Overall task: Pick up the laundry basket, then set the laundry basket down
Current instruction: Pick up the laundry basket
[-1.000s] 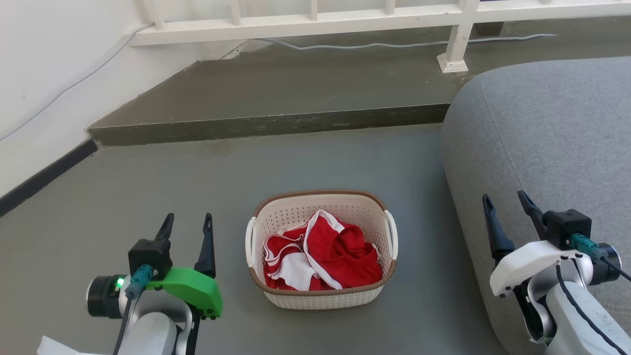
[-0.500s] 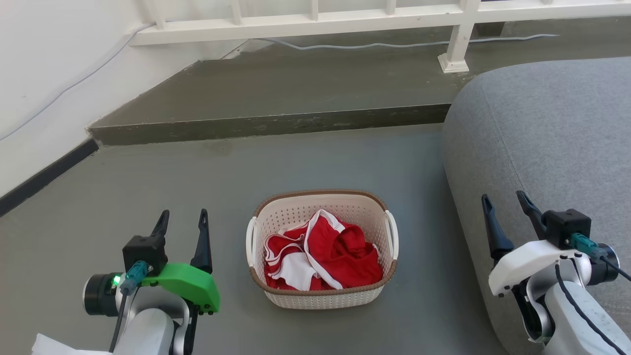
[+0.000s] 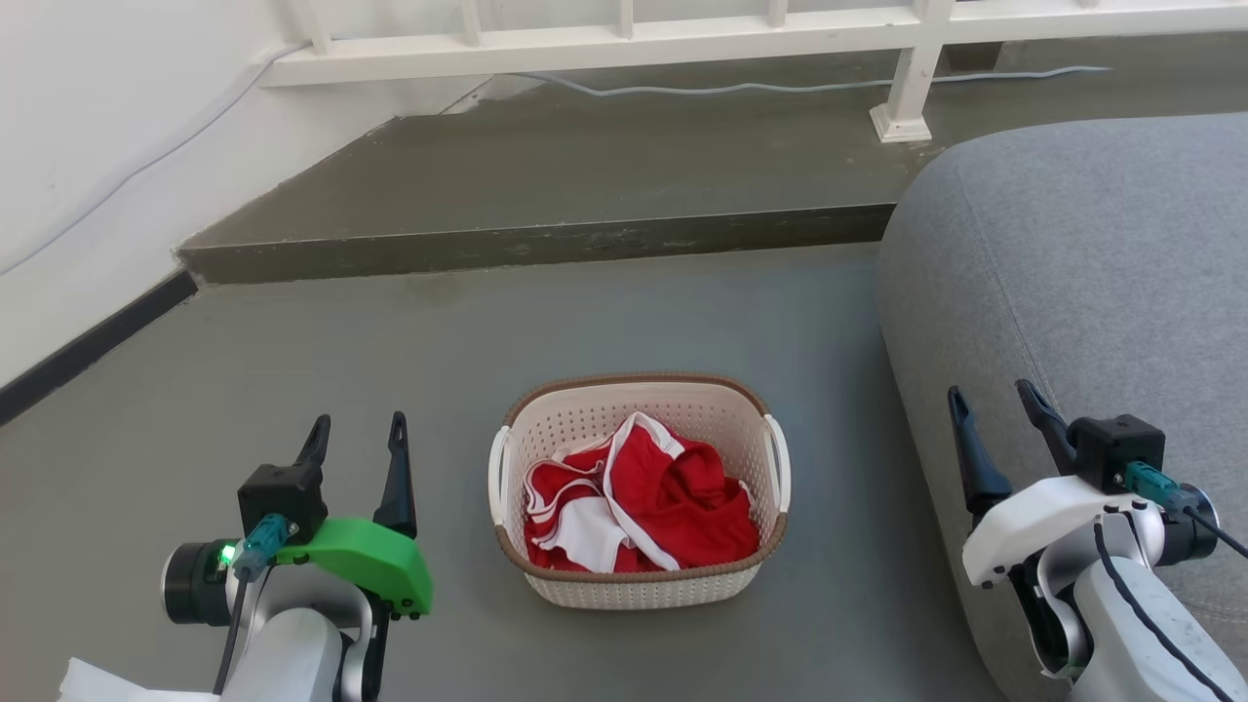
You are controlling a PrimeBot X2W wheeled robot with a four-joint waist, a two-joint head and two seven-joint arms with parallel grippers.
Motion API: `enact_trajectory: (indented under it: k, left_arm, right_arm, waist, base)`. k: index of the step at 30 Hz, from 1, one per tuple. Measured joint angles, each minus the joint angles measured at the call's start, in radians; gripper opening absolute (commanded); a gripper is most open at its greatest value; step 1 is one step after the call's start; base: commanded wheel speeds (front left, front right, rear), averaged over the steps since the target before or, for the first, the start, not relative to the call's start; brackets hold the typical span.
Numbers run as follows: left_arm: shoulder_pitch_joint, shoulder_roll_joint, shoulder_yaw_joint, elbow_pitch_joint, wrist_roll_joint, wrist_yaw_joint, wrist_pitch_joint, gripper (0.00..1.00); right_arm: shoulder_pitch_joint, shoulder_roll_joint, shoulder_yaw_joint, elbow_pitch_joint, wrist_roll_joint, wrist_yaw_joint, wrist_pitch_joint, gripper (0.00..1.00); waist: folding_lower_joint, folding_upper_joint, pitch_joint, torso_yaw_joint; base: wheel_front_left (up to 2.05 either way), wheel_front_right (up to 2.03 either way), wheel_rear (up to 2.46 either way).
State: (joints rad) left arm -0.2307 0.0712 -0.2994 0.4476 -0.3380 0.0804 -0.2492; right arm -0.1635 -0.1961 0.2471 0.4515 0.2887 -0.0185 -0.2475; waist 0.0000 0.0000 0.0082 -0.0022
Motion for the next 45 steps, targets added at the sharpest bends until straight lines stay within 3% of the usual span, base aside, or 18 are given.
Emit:
enact_trajectory:
  k: [22,45]
  left_arm:
    - [-0.081,-0.018,0.002,-0.024,0.009,0.0,0.0,1.0]
    - [-0.282,-0.029,-0.002,-0.05,0.051,0.001,-0.003,1.0]
  right_arm:
    - [-0.074,-0.006,-0.032,-0.009,-0.004,0.021,0.0,1.0]
    - [-0.269,-0.02,-0.062,-0.026,-0.004,0.062,-0.003,1.0]
  waist:
    - [0.0,0.0,0.155,0.004]
    - [0.0002,0.0,0.488,0.004]
  base:
    - [0.0,0.0,0.0]
    - [0.0,0.0,0.0]
